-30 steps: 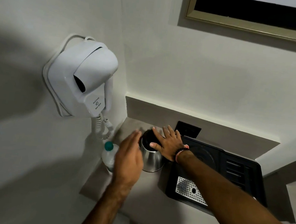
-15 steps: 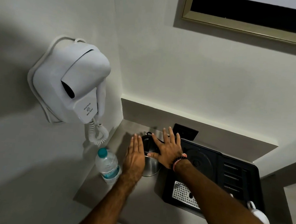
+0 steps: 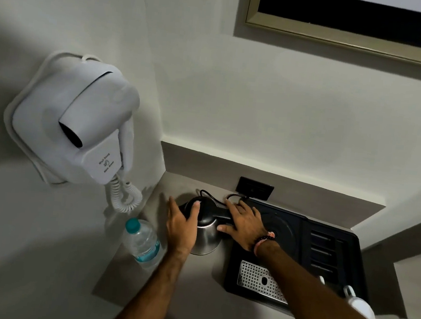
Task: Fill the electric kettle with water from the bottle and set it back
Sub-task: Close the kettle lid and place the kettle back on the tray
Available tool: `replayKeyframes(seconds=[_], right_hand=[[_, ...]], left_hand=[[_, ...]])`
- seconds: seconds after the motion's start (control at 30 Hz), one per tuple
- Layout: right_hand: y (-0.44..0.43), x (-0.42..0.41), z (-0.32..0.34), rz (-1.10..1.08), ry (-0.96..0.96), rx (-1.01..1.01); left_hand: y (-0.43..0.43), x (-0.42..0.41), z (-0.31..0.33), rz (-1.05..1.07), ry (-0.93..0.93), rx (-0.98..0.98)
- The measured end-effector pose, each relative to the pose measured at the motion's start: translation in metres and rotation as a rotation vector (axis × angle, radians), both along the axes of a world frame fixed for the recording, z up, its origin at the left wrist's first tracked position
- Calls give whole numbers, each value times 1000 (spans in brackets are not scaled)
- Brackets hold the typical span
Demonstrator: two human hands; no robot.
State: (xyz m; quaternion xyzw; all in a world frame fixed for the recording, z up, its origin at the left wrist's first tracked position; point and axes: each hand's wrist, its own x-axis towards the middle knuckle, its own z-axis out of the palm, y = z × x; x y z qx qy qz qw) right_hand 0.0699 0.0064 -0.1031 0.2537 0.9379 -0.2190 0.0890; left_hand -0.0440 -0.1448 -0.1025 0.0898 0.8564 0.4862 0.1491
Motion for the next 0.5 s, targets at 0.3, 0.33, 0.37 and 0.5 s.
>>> replayKeyframes(seconds=[0.3,0.33,0.37,0.5], right_hand=[[-7,9,-5,-197,277,-375],[-8,8,-6,-217,292,-389],[-8,8,-7,-230,304,-396],[-10,10,-6,-268,357,-387]], left_hand=[[6,-14,-22,116,-383,226],[8,-14,-24,123,-382,233],[9,-14,-25,133,-382,243],[15,-15,-22,140,-370,268]])
